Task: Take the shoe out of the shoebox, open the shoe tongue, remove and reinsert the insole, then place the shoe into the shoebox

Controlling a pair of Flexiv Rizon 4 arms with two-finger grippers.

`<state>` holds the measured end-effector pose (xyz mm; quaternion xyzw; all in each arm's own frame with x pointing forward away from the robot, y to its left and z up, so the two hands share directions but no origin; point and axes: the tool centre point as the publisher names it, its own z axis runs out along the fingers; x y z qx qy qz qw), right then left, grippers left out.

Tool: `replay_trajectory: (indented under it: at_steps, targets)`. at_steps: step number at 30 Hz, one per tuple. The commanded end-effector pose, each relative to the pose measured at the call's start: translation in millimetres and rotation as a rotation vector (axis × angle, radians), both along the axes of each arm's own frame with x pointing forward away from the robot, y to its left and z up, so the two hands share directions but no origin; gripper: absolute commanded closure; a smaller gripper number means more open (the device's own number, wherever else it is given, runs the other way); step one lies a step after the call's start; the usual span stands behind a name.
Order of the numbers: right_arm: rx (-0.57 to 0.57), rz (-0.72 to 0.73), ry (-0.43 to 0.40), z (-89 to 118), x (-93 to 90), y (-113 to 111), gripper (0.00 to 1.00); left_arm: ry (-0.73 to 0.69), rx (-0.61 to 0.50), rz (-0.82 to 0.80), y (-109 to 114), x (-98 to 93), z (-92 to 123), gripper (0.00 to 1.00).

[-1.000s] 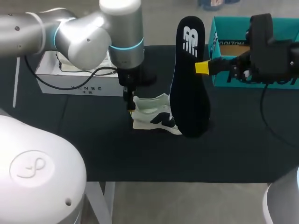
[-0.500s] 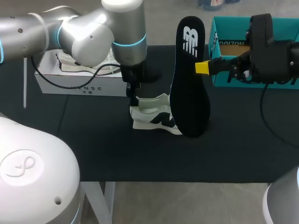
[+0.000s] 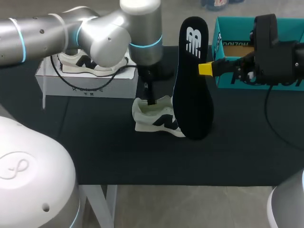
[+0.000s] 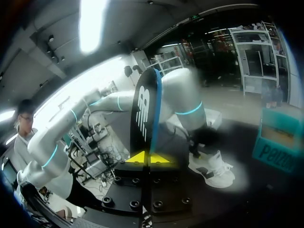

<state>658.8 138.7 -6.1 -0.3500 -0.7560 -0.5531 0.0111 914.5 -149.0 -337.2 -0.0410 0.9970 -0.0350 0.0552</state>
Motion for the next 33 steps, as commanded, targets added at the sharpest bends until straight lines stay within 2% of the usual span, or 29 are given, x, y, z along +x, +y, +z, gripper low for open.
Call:
replay_trajectory:
  at_steps: [1,2,3,4,5,9,10,14,16,17,18,24,27,30,33]
  targets:
    - [-0.003,0.000,0.003,0,4.7,5,1.00,0.003,0.007,-0.023,-22,17.0,-18,0.00]
    - [-0.003,0.000,0.003,0,4.7,5,1.00,-0.003,-0.001,-0.029,-25,18.4,-18,0.00]
    - [-0.003,0.000,0.003,0,4.7,5,1.00,0.002,0.001,-0.034,-29,19.5,-20,0.04]
    - [-0.003,0.000,0.003,0,4.7,5,1.00,0.005,-0.014,-0.040,-32,20.0,-21,0.20]
    - [-0.003,0.000,0.003,0,4.7,5,1.00,0.007,-0.021,-0.044,-34,19.8,-21,0.26]
    - [-0.003,0.000,0.003,0,4.7,5,1.00,0.025,-0.026,-0.086,-46,12.8,-29,0.39]
    - [-0.003,0.000,0.003,0,4.7,5,1.00,0.028,-0.022,-0.090,-49,11.7,-31,0.50]
    - [-0.003,0.000,0.003,0,4.7,5,1.00,0.068,-0.046,-0.110,-54,8.8,-42,0.66]
    - [-0.003,0.000,0.003,0,4.7,5,1.00,0.079,-0.044,-0.126,-57,6.1,-45,0.78]
    - [-0.003,0.000,0.003,0,4.7,5,1.00,0.082,-0.044,-0.134,-58,4.8,-47,0.92]
    - [-0.003,0.000,0.003,0,4.7,5,1.00,0.083,-0.043,-0.138,-59,3.5,-48,1.00]
    - [-0.003,0.000,0.003,0,4.7,5,1.00,0.083,0.003,-0.219,-53,4.2,-44,1.00]
    - [-0.003,0.000,0.003,0,4.7,5,1.00,0.110,0.004,-0.376,-56,12.7,-35,1.00]
    - [-0.003,0.000,0.003,0,4.7,5,1.00,0.169,0.058,-0.630,-65,17.5,-29,1.00]
    - [-0.003,0.000,0.003,0,4.7,5,1.00,0.211,0.027,-0.738,-68,25.9,-20,1.00]
